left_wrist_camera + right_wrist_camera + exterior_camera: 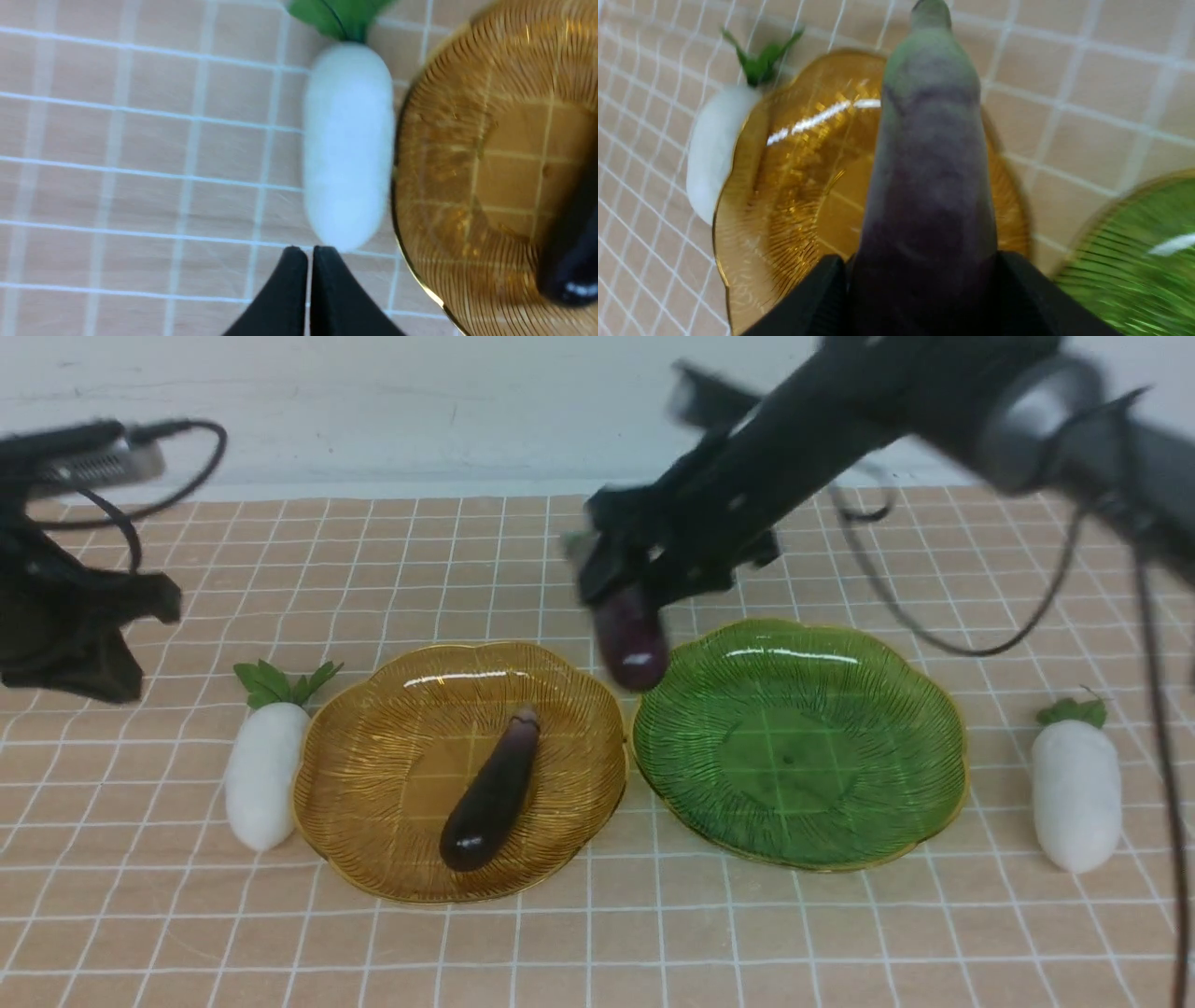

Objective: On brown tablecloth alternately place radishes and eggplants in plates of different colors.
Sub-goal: 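Pick up the eggplant and place it on the yellow plate with the right gripper, then pick up the white radish and place it on the plate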

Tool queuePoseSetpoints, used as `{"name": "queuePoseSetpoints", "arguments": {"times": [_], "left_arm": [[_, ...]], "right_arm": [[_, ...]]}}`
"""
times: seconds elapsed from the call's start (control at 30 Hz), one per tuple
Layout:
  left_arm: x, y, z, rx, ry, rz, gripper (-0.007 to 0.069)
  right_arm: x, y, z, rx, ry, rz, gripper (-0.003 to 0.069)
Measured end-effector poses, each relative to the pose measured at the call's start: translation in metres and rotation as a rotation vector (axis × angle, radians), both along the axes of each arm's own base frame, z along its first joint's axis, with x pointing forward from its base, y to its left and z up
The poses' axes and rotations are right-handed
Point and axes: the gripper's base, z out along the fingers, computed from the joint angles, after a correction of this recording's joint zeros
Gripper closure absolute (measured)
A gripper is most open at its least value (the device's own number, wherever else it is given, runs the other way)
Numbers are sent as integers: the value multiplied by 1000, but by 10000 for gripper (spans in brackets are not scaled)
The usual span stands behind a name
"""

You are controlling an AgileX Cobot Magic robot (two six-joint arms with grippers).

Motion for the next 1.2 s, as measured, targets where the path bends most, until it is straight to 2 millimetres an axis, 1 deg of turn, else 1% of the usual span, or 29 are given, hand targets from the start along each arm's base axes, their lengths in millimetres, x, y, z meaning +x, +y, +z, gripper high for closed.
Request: {"name": "queuePoseSetpoints", "arguments": {"times": [0.07,0.1,0.13,0.17,0.23,0.3,0.33,0.4,0.43,0.5,0.53,0.57,0.6,0.63,0.67,0.7,0.73,0.8,0.87,0.93,1.0,1.03,1.07,1.13,1.17,1.2], "left_arm": [[3,-1,-8,-14,20,-9,625],[5,-1,-15,-23,40,-14,625],[6,-1,-16,-24,43,-15,625],[10,-1,-25,-33,69,-20,625],[15,0,-37,-39,101,-25,625],[19,1,-47,-43,127,-31,615],[20,1,-48,-44,132,-31,613],[22,1,-56,-47,153,-36,570],[22,1,-56,-47,154,-36,570],[24,1,-59,-49,155,-43,503],[24,1,-59,-48,153,-45,490],[26,0,-59,-63,138,-46,412],[26,-1,-59,-69,134,-53,368],[26,-1,-59,-71,134,-52,359],[27,-2,-61,-79,130,-66,294],[28,-2,-62,-80,125,-75,247],[29,-3,-62,-81,125,-77,238],[34,-2,-68,-72,104,-80,137],[42,-2,-73,-70,61,-62,60],[47,-1,-77,-74,29,-46,32],[52,-1,-79,-85,0,-27,22],[54,-1,-81,-93,-12,-16,20],[56,-1,-82,-97,-26,-6,18],[62,-1,-86,-114,-49,17,18],[68,-1,-91,-130,-59,34,18],[71,-1,-93,-137,-58,39,19]], "right_arm": [[-4,19,-14,-9,2,20,284],[-5,29,-22,-11,4,20,284],[-5,29,-22,-10,2,14,284],[-7,44,-35,-3,9,2,284],[-7,55,-44,19,13,-18,277],[-8,64,-51,35,11,-26,260],[-8,64,-52,36,11,-27,256],[-8,68,-56,42,12,-33,220],[-8,68,-56,42,12,-33,214],[-7,67,-56,41,11,-35,174],[-7,67,-56,41,11,-35,165],[-7,66,-57,38,13,-35,141],[-8,66,-57,35,18,-33,134],[-8,66,-57,34,20,-32,132],[-9,65,-58,26,40,-28,126],[-11,65,-58,20,54,-22,123],[-11,64,-57,16,59,-17,123],[-15,59,-46,-15,80,23,121],[-16,50,-23,-58,58,68,120],[-15,42,12,-80,-40,77,120],[-15,39,27,-86,-90,74,120],[-15,36,39,-88,-131,66,120],[-16,34,47,-93,-157,59,120],[-20,27,73,-92,-224,42,120],[-23,25,82,-88,-241,40,120],[-25,24,85,-87,-246,39,120]]}}
